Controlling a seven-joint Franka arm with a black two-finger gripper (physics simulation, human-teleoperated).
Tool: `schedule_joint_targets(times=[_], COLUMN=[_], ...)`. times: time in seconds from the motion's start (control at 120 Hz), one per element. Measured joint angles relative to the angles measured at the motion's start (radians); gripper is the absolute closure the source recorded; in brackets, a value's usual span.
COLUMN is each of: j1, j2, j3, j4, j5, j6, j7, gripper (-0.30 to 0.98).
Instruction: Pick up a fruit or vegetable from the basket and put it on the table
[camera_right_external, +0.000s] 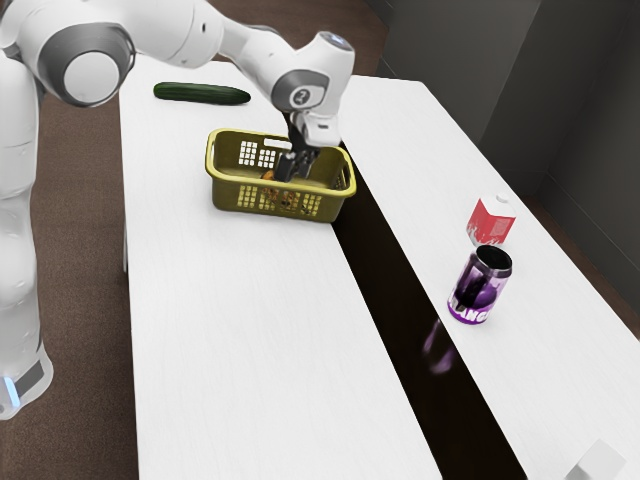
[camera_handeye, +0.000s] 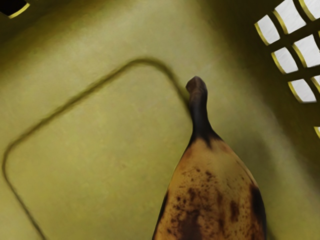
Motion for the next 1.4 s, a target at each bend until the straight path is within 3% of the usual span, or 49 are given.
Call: schedule_joint_targets(times=[1.008, 1.283, 1.4], j1=[0.027, 0.028, 0.026], j2=[0.024, 0.022, 0.017], j3=[0.001, 0.001, 0.0], j4=[-0.061, -0.061, -0.061], j5=[-0.023, -0.025, -0.025], j6=[0.053, 0.057, 0.057], j7=[0.029, 0.03, 0.03], gripper=[0.0, 0.12, 0.32])
